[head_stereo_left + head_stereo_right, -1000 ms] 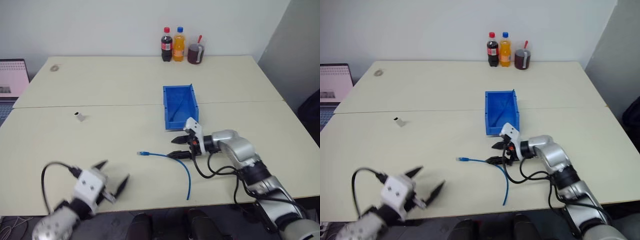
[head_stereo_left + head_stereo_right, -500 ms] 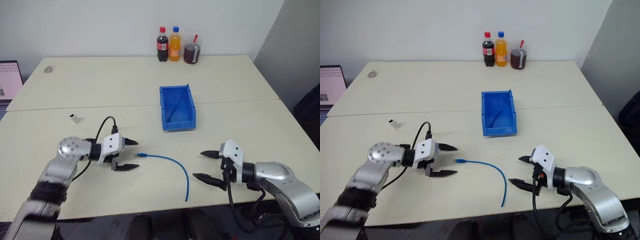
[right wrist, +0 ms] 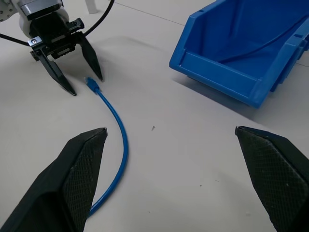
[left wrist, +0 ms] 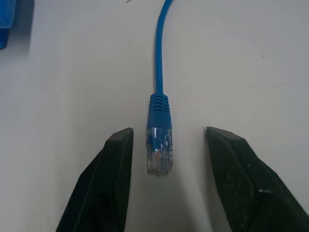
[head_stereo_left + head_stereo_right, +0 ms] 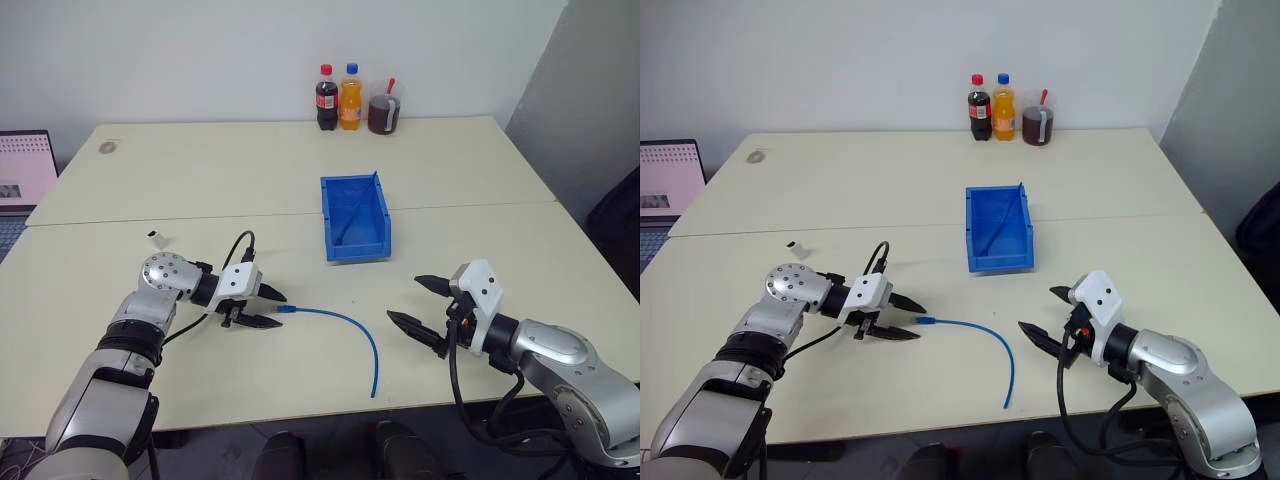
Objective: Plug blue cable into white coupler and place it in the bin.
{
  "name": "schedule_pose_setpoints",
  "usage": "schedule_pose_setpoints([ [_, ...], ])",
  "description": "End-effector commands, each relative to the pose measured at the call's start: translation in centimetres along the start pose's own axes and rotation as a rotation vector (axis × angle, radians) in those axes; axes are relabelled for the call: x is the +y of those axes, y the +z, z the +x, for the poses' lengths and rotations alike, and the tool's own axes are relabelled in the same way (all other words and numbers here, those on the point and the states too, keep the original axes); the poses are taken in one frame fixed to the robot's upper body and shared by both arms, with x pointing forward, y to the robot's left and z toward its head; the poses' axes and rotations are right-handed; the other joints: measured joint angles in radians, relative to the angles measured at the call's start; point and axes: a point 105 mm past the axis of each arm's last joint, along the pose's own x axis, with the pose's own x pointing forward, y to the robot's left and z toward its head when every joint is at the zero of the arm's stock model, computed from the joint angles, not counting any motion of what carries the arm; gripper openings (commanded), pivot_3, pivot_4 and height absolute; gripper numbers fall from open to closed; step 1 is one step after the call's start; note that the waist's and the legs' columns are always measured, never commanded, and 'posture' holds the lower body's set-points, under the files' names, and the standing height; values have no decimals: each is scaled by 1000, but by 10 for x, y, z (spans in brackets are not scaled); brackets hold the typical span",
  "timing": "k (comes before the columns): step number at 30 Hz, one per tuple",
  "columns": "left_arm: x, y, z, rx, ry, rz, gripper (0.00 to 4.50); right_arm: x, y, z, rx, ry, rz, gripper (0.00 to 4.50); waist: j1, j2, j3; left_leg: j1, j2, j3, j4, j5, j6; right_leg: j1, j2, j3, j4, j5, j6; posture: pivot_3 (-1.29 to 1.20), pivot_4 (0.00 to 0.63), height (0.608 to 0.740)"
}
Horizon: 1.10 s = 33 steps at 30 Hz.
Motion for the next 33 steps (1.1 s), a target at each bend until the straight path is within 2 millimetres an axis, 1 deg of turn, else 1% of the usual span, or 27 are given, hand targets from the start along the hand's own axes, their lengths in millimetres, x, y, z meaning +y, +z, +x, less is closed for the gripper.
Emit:
schedule_pose_setpoints([
  [1,-11,-29,-3,116,-18,-118,1618,0,16,0,-46,11,-46,4500,-1,2,-1,0,0,0,0,0,1,0,0,0,0,0,0,0,150,740],
  [6,-16,-35,-8,126,-18,-149,585,-2,24,4,-63,33,-52,4500,-4,3,-3,1,0,0,-1,3,5,0,2,1,0,2,0,0,150,740],
  [7,-17,-35,-8,127,-16,-154,317,-2,25,5,-64,36,-52,4500,-4,3,-3,1,1,0,-1,4,7,0,2,1,1,2,0,0,150,740],
  [8,-17,-37,-8,134,-6,-160,247,-2,25,6,-64,39,-54,4500,-5,3,-3,2,1,-1,-2,4,7,0,2,2,1,2,0,0,150,740],
  [11,-15,-41,-8,140,26,-184,246,-2,25,7,-60,47,-59,4500,-5,4,-5,2,1,-1,-3,5,8,0,3,2,1,2,0,0,150,740],
  [15,0,-21,-2,20,69,-338,246,-2,29,7,-72,52,-60,4500,-5,5,-6,2,1,-1,-3,5,8,0,3,2,1,2,0,0,150,740],
  [16,11,-4,1,-66,83,-485,246,1,36,8,-106,62,-55,4500,-5,5,-6,1,1,-1,-3,5,8,0,3,2,1,2,0,0,150,740],
  [17,20,20,3,-181,64,-644,246,6,45,8,-143,84,-46,4500,-6,5,-5,1,1,-1,-3,5,8,0,3,2,1,2,0,0,150,740],
  [18,23,45,4,-284,7,-766,246,11,53,9,-181,109,-33,4500,-7,4,-4,0,1,-2,-2,5,8,-1,4,2,2,2,0,0,150,740],
  [19,20,70,5,-368,-72,-855,246,18,61,9,-214,148,0,4500,-5,2,-1,-2,1,-3,-1,5,9,-2,4,2,2,2,0,0,150,740],
  [20,17,88,5,-421,-129,-907,246,24,65,9,-230,187,33,4500,-4,0,0,-4,0,-5,-1,5,9,-3,4,1,2,2,0,0,150,740],
  [21,12,103,5,-466,-182,-952,246,31,67,9,-234,233,80,4500,-4,-1,0,-6,0,-6,-1,5,9,-3,4,0,2,2,0,0,150,740],
  [22,7,115,5,-497,-223,-988,246,36,67,9,-228,274,124,4500,-4,-1,0,-7,1,-7,-1,5,9,-3,4,-1,0,2,-1,0,150,740],
  [23,4,121,5,-513,-243,-1012,246,40,67,8,-220,297,152,4500,-4,-1,0,-9,2,-8,-1,5,9,-4,4,-1,-1,2,-1,0,150,740],
  [24,2,131,4,-552,-278,-1053,246,44,63,6,-188,333,176,4500,-4,-1,0,-10,2,-8,-1,5,9,-4,3,-1,-2,1,0,0,150,740],
  [25,-2,141,3,-589,-320,-1088,246,47,55,3,-148,367,213,4500,-4,-1,0,-10,2,-9,-1,5,8,-4,2,-1,-2,1,0,0,150,740],
  [27,-11,153,3,-641,-399,-1114,246,50,43,-3,-89,409,302,4500,-3,-1,0,-10,1,-9,-3,5,8,-4,1,-2,-3,0,0,0,150,740],
  [29,-21,158,4,-664,-442,-1108,246,46,39,-5,-83,428,409,4500,-5,-1,0,-11,1,-9,-3,5,8,-4,0,-3,-3,-1,-1,0,150,740],
  [33,-36,159,8,-696,-482,-1122,246,41,45,-6,-124,462,565,4500,-10,-1,1,-8,1,-11,-4,5,8,-4,-1,0,-1,-1,0,0,150,740],
])
